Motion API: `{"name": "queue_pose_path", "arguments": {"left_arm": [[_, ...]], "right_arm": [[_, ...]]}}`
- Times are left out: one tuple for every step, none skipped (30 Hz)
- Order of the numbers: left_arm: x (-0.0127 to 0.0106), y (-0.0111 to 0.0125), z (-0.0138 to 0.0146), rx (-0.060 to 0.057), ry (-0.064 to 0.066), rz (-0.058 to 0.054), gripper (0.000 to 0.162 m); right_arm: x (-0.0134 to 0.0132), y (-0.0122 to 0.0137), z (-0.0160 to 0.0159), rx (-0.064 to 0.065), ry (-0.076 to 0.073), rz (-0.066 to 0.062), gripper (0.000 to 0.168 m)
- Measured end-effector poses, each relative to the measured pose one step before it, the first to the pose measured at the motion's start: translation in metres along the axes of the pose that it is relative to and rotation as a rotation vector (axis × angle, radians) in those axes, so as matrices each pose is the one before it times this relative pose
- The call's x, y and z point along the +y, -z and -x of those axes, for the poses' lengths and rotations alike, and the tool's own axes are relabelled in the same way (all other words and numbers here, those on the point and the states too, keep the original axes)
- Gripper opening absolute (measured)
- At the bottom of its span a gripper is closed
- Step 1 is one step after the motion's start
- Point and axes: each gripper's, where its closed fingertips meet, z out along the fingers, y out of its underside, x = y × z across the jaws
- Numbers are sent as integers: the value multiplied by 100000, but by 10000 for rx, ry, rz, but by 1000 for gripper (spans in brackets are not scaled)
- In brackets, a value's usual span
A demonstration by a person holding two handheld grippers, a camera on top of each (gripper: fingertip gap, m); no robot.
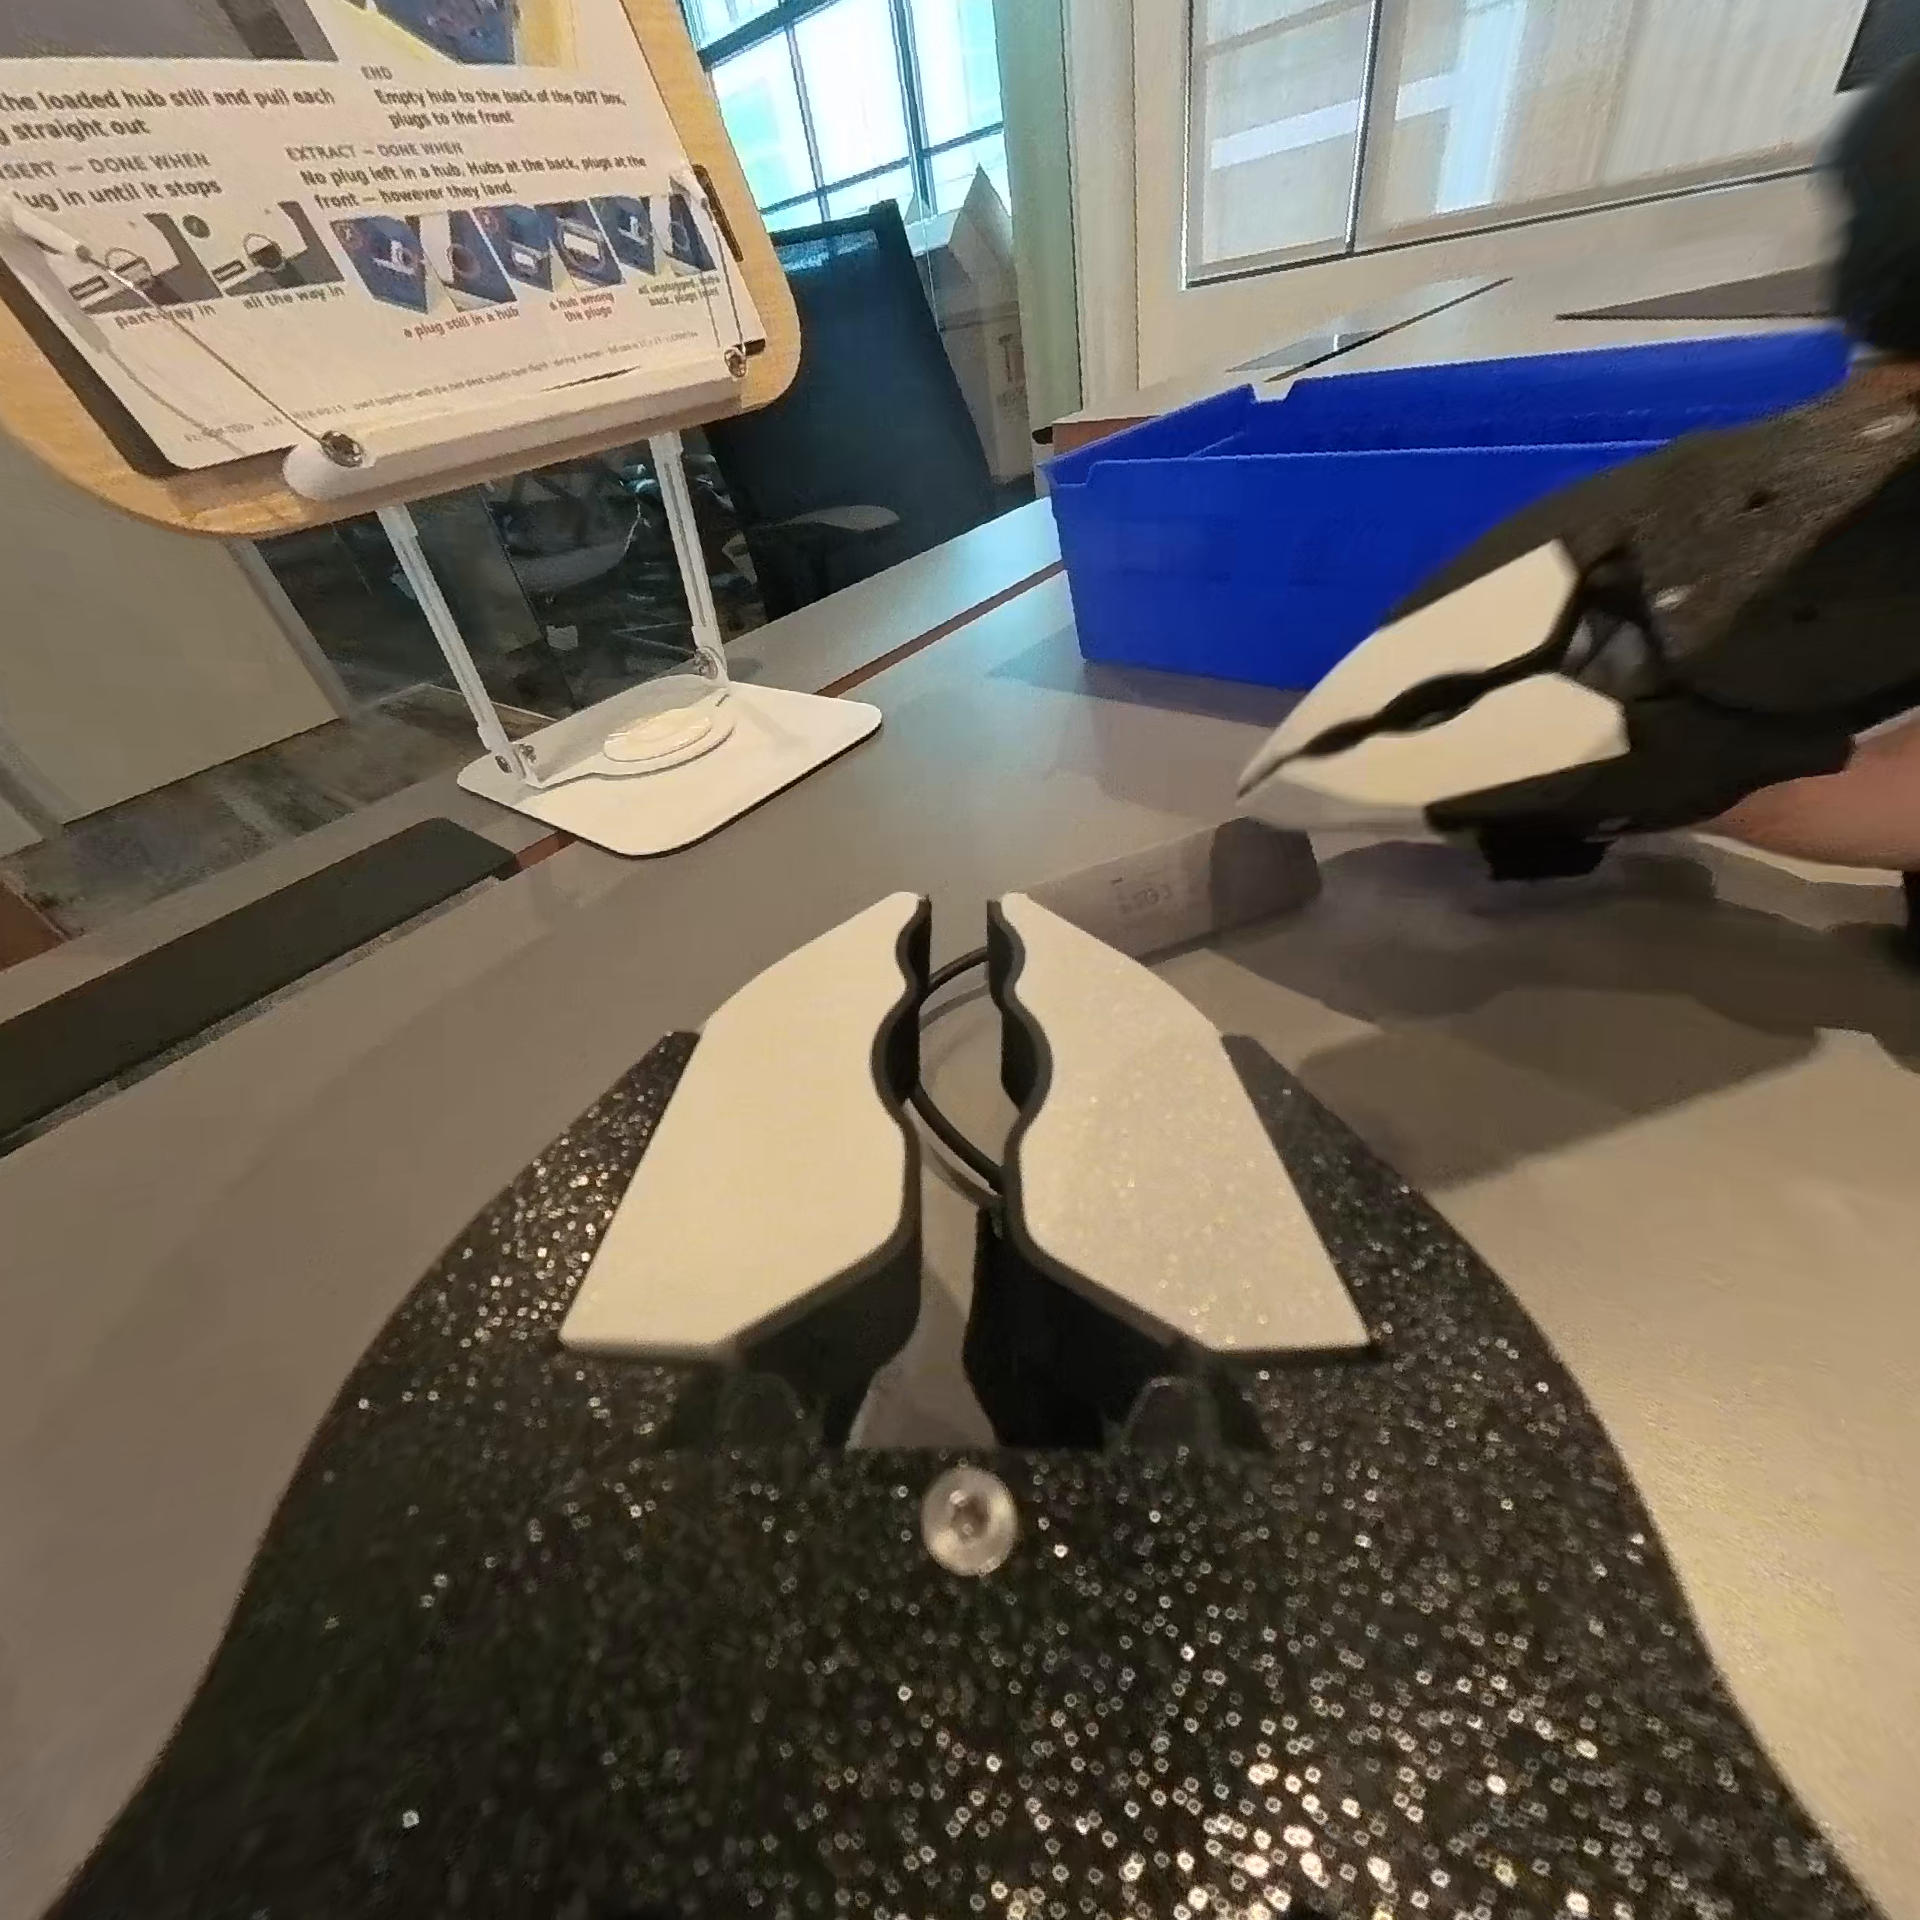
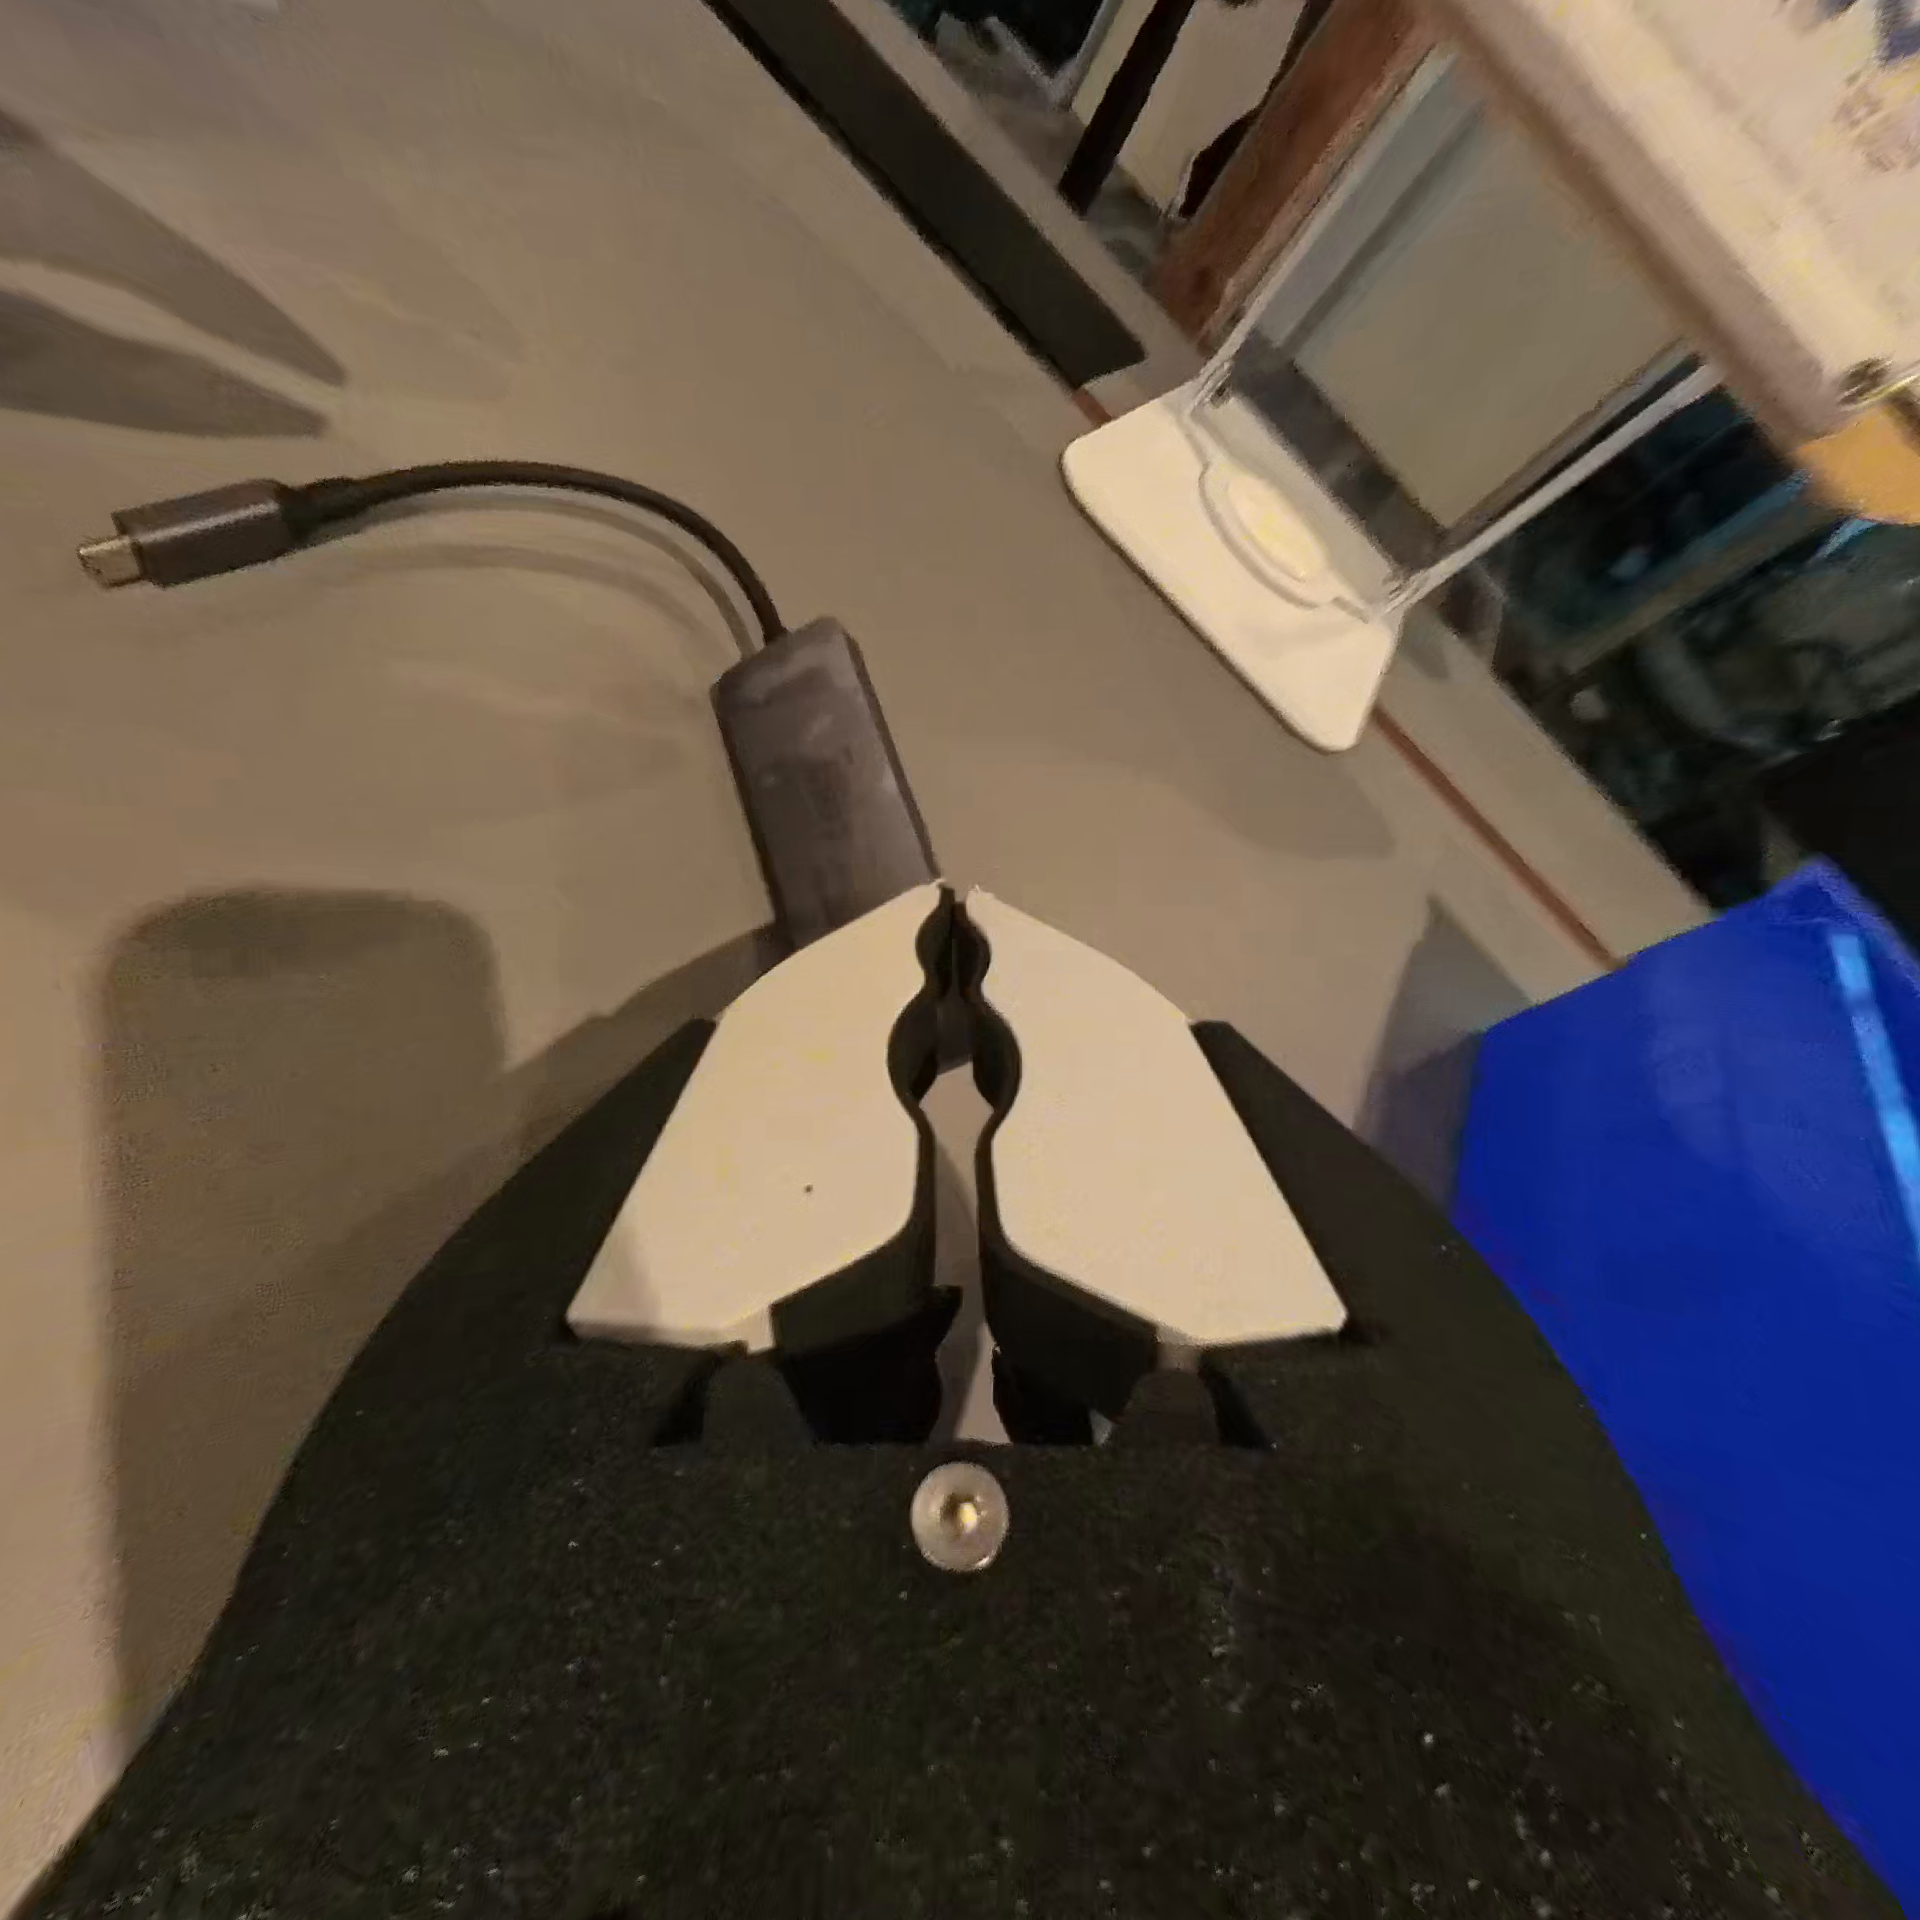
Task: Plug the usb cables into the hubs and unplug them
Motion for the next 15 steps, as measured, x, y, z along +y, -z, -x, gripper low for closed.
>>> {"name": "queue_pose_path", "arguments": {"left_arm": [[62, -38, -20, 14, 7, 20, 10], [62, -28, -29, 12, -3, 22, 10], [61, -32, -27, 7, -15, 23, 10], [37, -25, -9, 1, -18, 18, 10], [16, -13, -9, 4, -10, 8, 10], [8, -18, -25, 10, 2, 1, 10], [12, -13, -20, 14, 6, 3, 10], [13, -23, -40, 18, 2, 6, 9], [28, -22, -28, 11, -3, 10, 9], [20, -16, -22, 0, -18, 6, 9], [-31, 5, 14, -31, -44, -18, 9], [-90, 45, 43, -50, -70, -42, 9], [-152, 78, 64, -59, -62, -48, 9], [-244, 115, 77, -66, -49, -68, 9], [-283, 148, 129, -102, -50, -76, 9]], "right_arm": [[445, -432, 372, -364, -256, 246, 0], [355, -360, 142, -242, -265, 200, 0], [310, -308, -27, -136, -213, 190, 0], [304, -255, -130, -61, -186, 221, 0], [361, -253, -144, -22, -164, 263, 0], [380, -262, -99, -36, -125, 287, 0], [-49, -97, -171, 29, -160, 2, 0], [-2, -78, -78, -29, -180, 52, 0], [-4, -48, -39, -60, -155, 37, 0], [6, 3, 14, -69, -94, 15, 0], [-53, 93, -3, -18, -66, -29, 0], [-269, 219, -126, 115, 34, -183, 0], [-626, 392, -137, 171, 141, -420, 0], [-894, 501, -24, 136, 233, -585, 0], [-971, 585, -65, 226, 253, -630, 0]]}}
